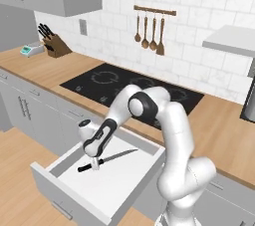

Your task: Pick up the knife from the drawer and place it on the cutting board. Then place the meat from the plate to the cutting board.

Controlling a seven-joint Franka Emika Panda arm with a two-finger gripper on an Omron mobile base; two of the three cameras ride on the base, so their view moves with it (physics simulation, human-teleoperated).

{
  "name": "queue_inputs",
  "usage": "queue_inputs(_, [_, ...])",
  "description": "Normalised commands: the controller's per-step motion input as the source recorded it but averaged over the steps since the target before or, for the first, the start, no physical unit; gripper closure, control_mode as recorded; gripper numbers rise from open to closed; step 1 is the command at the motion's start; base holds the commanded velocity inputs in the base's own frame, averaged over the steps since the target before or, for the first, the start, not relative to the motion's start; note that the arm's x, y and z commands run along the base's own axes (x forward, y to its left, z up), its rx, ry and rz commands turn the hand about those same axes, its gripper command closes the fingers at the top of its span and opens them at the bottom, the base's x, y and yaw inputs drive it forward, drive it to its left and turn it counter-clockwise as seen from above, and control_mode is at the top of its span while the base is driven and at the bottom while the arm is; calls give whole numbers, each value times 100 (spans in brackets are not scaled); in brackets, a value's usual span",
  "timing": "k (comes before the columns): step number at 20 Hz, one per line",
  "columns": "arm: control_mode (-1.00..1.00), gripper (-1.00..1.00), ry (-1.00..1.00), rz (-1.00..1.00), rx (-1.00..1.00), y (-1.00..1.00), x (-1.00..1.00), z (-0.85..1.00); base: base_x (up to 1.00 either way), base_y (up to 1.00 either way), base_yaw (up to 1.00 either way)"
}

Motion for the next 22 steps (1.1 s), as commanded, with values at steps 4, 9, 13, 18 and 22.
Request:
queue_inputs(4, [-100, 100, -15, 3, 0, 1, -100, 38, 0, 0, 0])
queue_inputs(9, [-100, 100, -11, 1, 3, 1, -70, 95, 0, 0, 0])
queue_inputs(13, [-100, 100, -10, 10, 11, -13, -45, 100, 0, 0, 0])
queue_inputs(18, [-100, 100, -9, 15, 10, -25, -43, 100, 0, 0, 0])
queue_inputs(22, [-100, 100, -2, 15, 7, -17, -39, 100, 0, 0, 0])
